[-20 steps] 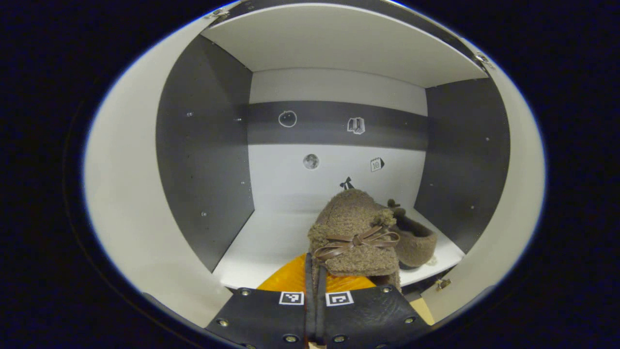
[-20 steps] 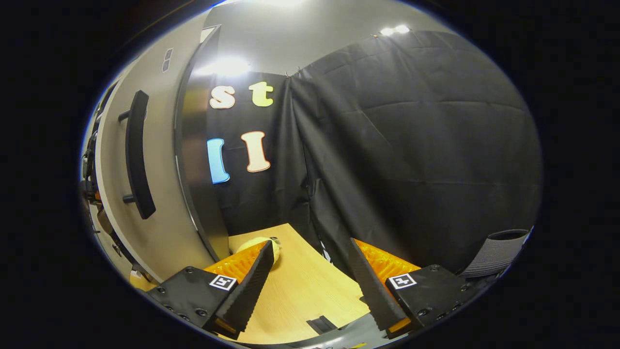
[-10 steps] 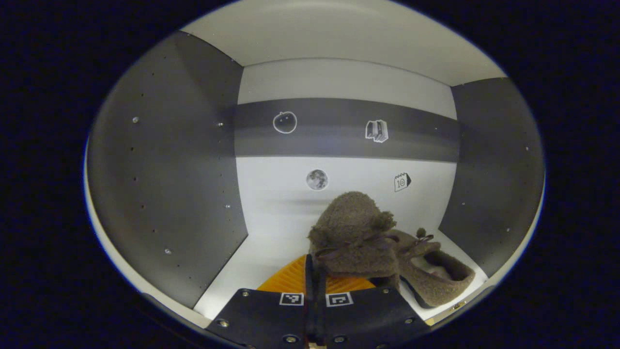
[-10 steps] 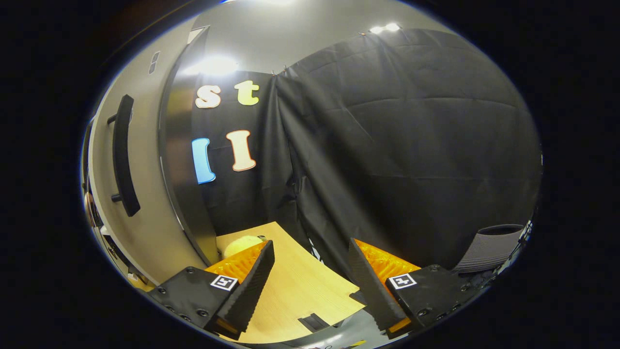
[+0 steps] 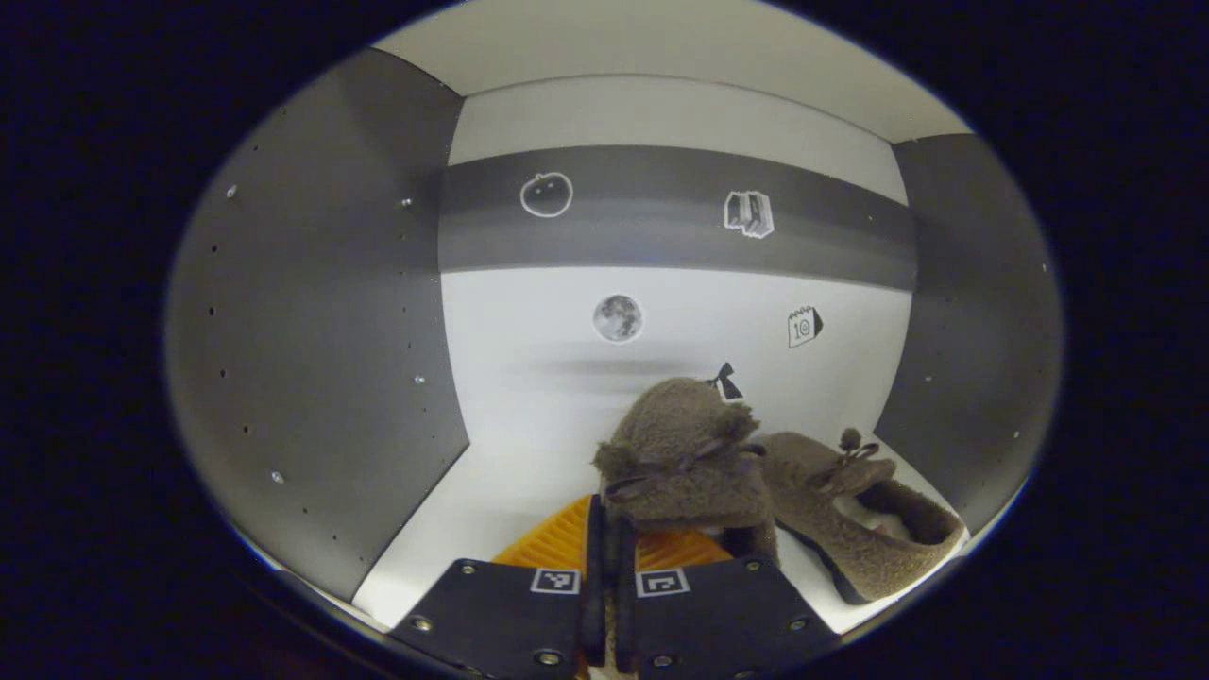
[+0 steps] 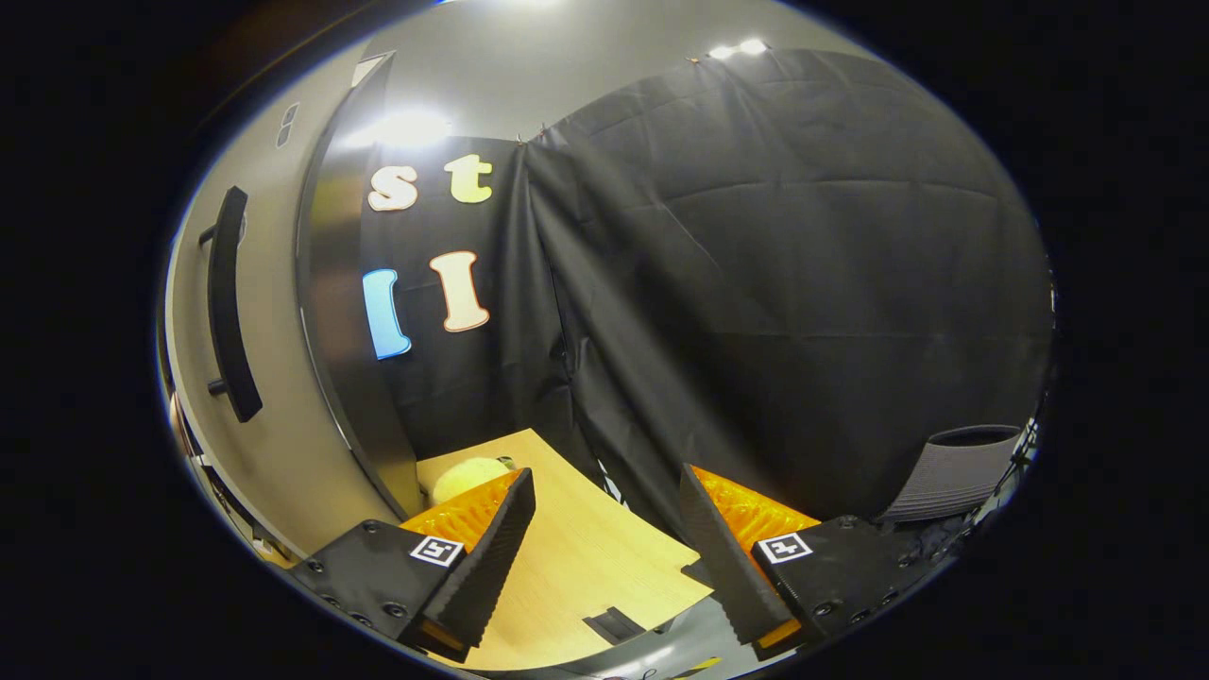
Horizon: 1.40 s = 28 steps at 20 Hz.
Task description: Grab one shoe with the right hand and put it into the shoe cabinet, grab the other shoe with the left hand and put it into the shoe cabinet; then close the right door with the right hand and the left door with the left hand.
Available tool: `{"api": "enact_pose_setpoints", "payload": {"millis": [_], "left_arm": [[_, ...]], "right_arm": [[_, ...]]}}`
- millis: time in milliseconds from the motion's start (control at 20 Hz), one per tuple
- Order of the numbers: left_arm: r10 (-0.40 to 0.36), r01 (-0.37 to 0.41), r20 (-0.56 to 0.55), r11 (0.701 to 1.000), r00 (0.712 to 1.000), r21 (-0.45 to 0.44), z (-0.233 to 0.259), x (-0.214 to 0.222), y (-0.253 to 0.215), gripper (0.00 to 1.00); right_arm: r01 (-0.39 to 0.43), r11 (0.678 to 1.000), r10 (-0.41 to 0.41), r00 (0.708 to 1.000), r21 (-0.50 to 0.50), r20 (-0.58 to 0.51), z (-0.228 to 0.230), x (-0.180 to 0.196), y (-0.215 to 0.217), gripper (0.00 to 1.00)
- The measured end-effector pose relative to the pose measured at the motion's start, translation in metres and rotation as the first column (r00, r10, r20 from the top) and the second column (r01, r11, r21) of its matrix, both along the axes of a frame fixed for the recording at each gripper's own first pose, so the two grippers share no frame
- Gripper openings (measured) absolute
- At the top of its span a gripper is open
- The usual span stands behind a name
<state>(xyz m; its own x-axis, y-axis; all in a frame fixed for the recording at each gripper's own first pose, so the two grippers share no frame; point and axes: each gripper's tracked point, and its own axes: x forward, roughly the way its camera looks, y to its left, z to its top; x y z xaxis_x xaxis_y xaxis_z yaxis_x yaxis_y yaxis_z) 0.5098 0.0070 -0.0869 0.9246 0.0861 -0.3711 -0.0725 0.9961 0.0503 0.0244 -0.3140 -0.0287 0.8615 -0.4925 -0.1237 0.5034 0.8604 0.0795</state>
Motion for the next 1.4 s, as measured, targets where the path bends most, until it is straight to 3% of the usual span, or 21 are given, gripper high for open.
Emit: {"api": "enact_pose_setpoints", "payload": {"millis": [50,100,350,400,500,600,700,800,950,1000,1200,1250,1350,1400], "left_arm": [[-0.009,0.009,-0.018,1.0,1.0,0.001,-0.004,-0.003,-0.002,0.09],[-0.02,0.02,-0.024,1.0,1.0,0.002,-0.006,-0.008,-0.003,0.11],[-0.024,0.025,-0.012,0.998,1.0,0.058,0.011,-0.031,0.003,0.95],[-0.031,0.031,-0.003,0.998,1.0,0.046,0.015,-0.04,0.001,0.9],[-0.046,0.046,0.03,0.999,0.999,0.015,0.027,-0.061,-0.007,0.87],[-0.051,0.05,0.066,0.999,0.997,0.015,0.042,-0.087,-0.011,0.98],[-0.059,0.058,0.103,0.998,0.993,0.017,0.056,-0.116,-0.018,0.97],[-0.06,0.058,0.133,0.998,0.989,0.02,0.067,-0.147,-0.023,0.98],[-0.048,0.034,0.197,0.996,0.979,0.077,0.084,-0.193,-0.028,0.97],[-0.045,0.025,0.217,0.996,0.975,0.09,0.087,-0.21,-0.03,0.97],[-0.011,-0.006,0.253,0.998,0.968,0.067,0.087,-0.262,-0.032,0.97],[-0.001,-0.016,0.266,0.998,0.964,0.062,0.089,-0.275,-0.032,0.97],[-0.007,-0.018,0.292,0.997,0.956,0.08,0.093,-0.301,-0.032,0.97],[-0.017,-0.014,0.304,0.995,0.953,0.101,0.095,-0.313,-0.03,0.97]], "right_arm": [[0.002,1.0,-0.002,1.0,0.01,0.001,-0.002,-0.002,0.0,0.97],[0.005,1.0,-0.005,1.0,0.016,0.003,-0.002,-0.002,0.001,0.92],[-0.013,1.0,0.012,1.0,0.02,0.012,-0.001,-0.003,0.004,0.92],[-0.018,1.0,0.018,1.0,0.015,0.014,0.0,-0.003,0.004,0.97],[-0.032,0.999,0.032,0.999,0.016,0.02,0.005,-0.004,0.006,0.92],[-0.055,0.998,0.054,0.998,0.014,0.033,0.014,-0.005,0.01,0.97],[-0.078,0.997,0.078,0.996,-0.004,0.037,0.023,-0.005,0.013,0.92],[-0.099,0.995,0.1,0.994,-0.025,0.044,0.033,-0.002,0.016,0.97],[-0.136,0.99,0.138,0.989,-0.044,0.06,0.05,0.012,0.023,0.92],[-0.15,0.987,0.153,0.986,-0.056,0.058,0.055,0.014,0.025,0.97],[-0.191,0.974,0.198,0.979,-0.124,0.042,0.073,0.008,0.033,0.92],[-0.202,0.97,0.21,0.976,-0.132,0.05,0.081,0.007,0.037,0.97],[-0.247,0.96,0.259,0.962,-0.132,0.081,0.098,0.009,0.053,0.93],[-0.281,0.951,0.294,0.951,-0.132,0.094,0.105,0.012,0.063,0.97]]}}
